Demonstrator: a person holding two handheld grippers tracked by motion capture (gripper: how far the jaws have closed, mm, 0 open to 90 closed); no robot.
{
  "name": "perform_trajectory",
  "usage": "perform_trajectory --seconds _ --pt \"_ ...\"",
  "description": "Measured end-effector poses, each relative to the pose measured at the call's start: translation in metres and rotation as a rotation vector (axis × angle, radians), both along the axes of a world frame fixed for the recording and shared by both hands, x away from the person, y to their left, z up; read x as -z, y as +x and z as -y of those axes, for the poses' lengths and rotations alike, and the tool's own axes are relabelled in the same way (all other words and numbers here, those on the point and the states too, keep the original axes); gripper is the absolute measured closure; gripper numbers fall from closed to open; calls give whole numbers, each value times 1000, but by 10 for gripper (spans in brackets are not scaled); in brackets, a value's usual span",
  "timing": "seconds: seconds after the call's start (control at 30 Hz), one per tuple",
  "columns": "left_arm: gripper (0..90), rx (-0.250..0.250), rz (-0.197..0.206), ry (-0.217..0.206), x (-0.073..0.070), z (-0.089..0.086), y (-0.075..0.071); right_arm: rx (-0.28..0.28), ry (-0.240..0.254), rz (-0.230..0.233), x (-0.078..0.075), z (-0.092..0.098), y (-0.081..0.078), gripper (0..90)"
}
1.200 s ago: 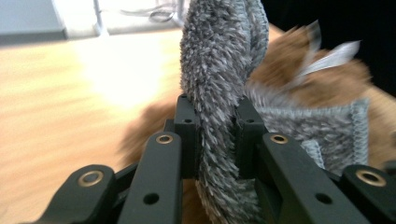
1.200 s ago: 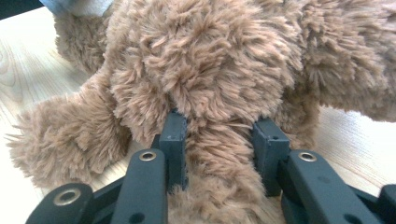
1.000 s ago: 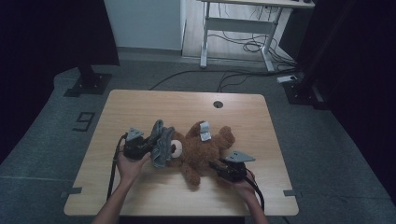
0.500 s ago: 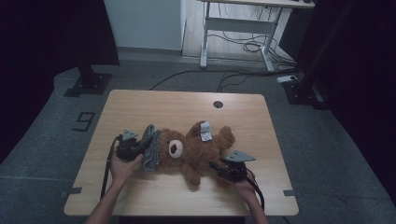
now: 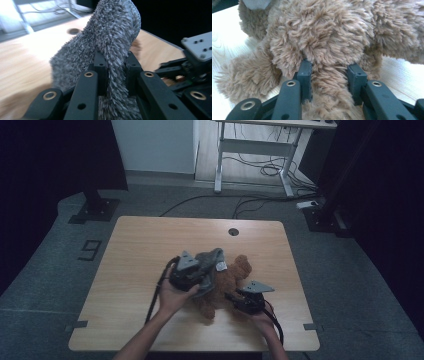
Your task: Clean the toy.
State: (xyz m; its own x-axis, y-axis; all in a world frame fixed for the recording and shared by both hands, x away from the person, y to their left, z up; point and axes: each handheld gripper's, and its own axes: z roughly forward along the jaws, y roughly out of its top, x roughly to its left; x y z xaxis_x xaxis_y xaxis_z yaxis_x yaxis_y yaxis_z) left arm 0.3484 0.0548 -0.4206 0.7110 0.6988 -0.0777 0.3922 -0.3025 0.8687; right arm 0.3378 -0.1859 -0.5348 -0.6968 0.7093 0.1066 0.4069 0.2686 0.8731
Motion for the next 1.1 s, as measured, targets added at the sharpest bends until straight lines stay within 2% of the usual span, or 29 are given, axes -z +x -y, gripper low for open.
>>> perform_trajectory --seconds 0.1,0.17,0.2,0.23,0.3,0.4,0.53,0.7,0.83,0.9,0.97,1.03,1.1 --pt "762 34 -37 45 20 32 5 2 3 0 0 0 0 628" --pt "762 41 -52 81 33 44 6 4 4 1 0 0 0 628" --pt "762 42 -53 99 41 48 7 4 4 1 1 0 0 628" --pt "762 39 -43 99 45 48 7 5 1 -1 1 0 -1 627" --pt "763 31 -43 97 44 42 6 3 4 -3 1 0 -1 627" --pt "763 -9 -39 112 40 30 7 4 6 1 1 0 0 628" --pt "761 -87 -32 118 32 3 9 5 7 1 2 0 -1 628" --pt "760 -144 -33 33 22 -42 9 6 15 -5 2 0 -1 628" --pt "761 -208 -19 1 17 -76 9 8 21 -6 3 1 -1 628" --pt "761 -236 -46 -16 22 -92 11 9 24 -7 3 1 -1 628" --pt "761 -258 -85 0 33 -104 15 8 25 -10 3 1 -1 628" --pt "761 -257 -133 -38 48 -115 18 7 26 -10 3 1 0 628" --pt "760 -257 -146 -53 55 -119 19 5 29 -11 4 0 0 628"
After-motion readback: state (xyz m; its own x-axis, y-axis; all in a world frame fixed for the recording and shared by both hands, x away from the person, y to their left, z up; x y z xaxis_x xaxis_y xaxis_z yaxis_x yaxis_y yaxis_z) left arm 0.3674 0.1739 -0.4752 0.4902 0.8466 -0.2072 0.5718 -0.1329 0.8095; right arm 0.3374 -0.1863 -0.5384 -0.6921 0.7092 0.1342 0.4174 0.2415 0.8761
